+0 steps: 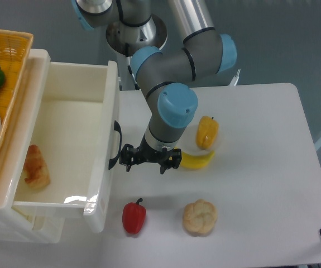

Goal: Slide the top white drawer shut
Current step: 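Push the drawer front with the gripper, sliding the drawer inward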

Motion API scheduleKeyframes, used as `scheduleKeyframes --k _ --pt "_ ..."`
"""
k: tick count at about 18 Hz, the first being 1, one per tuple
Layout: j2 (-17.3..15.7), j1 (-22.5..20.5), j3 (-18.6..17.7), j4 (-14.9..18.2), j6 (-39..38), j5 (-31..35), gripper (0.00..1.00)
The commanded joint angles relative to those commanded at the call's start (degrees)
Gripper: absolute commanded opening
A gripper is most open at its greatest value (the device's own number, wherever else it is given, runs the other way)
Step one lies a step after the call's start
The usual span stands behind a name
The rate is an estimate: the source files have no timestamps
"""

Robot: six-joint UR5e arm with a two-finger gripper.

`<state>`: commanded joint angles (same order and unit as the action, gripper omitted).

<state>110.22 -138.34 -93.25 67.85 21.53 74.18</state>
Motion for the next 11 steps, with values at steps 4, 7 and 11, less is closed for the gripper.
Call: scheduleKeyframes --k 4,7,11 --pt "-0.2 0.6 0.0 0.5 -0.6 -0.1 1.00" --pt "-0.2 0.8 0.1 0.4 -1.1 0.0 1.00" --pt "-0.6 1.8 0.0 0.5 -1.2 0.1 1.00"
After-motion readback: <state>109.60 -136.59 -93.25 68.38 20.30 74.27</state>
